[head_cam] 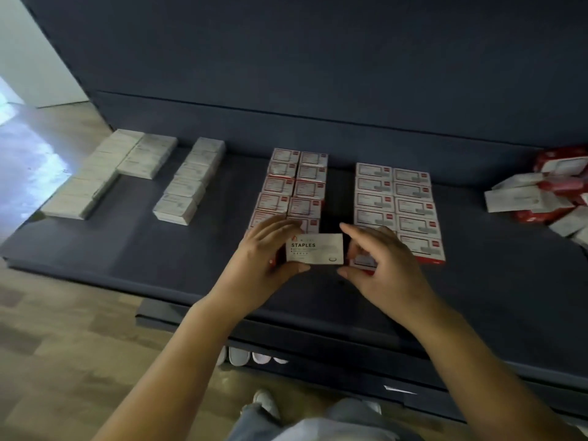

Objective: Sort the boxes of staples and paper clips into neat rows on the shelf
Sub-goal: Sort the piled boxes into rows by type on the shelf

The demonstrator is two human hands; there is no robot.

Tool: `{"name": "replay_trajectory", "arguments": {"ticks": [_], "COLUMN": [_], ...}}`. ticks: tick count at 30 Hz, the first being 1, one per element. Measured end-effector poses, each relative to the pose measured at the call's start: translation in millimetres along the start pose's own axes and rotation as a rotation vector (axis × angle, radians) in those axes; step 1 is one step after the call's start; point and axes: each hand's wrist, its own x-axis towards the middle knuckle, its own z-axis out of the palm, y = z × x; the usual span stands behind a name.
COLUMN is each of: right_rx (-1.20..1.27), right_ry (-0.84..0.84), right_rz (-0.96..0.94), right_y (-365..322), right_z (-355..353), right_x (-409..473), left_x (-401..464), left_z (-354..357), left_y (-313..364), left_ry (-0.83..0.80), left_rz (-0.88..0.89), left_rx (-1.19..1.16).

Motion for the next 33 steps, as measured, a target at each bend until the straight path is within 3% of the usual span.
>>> {"name": "replay_trajectory", "arguments": {"ticks": [16, 22, 27, 33], "right_rx": [0.033, 0.032, 0.029, 0.033], "right_ry": [-0.093, -0.15, -0.16, -0.143], "right_rz": [-0.177, -0.208, -0.22, -0.203], "right_y": [-97, -110, -113, -112], "right_z": [111, 129, 133, 135], "right_x": [69, 79, 83, 90], "left_x": [-57, -72, -62, -40], "left_z": [-153, -169, -172, -172], "left_y": [-134, -168, -186, -198], "left_ry": [0.002, 0.028, 0.051, -0.109], "left_rz": [-0.175, -0.277, -0.472, -0.559], "left_rx": [0.341, 0.411, 0.524, 0.581]}}
